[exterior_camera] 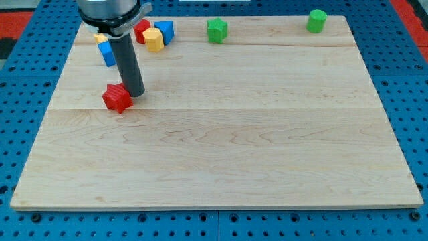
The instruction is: Move red circle to the center
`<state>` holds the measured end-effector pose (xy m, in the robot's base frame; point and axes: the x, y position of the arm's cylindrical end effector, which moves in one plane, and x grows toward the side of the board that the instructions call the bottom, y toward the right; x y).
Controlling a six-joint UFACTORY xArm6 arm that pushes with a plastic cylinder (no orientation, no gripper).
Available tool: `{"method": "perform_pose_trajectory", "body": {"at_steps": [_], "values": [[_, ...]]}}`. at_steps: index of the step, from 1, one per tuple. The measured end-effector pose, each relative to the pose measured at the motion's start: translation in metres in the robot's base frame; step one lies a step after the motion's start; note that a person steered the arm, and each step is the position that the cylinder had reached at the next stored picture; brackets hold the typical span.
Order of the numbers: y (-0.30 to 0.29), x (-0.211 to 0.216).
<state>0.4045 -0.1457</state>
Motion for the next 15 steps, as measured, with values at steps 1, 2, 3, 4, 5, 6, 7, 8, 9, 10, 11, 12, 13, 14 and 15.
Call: {"method": "perform_pose_trajectory", "body": {"at_steps": [1, 2, 3, 4, 5, 6, 7, 8, 9, 10, 11, 12, 13, 14, 15], "values": [[-0.015, 0.003], [-0.003, -0.029], [-0.009, -0.059], [-0.02, -0.088], [-0.02, -0.118], [-0.035, -0.135], [-0.044, -0.158], [-0.054, -0.184], [-0.036, -0.212], [-0.007, -0.213], [-0.006, -0.205], [-0.007, -0.192], [-0.007, -0.176], [-0.007, -0.159], [-0.007, -0.142]]}}
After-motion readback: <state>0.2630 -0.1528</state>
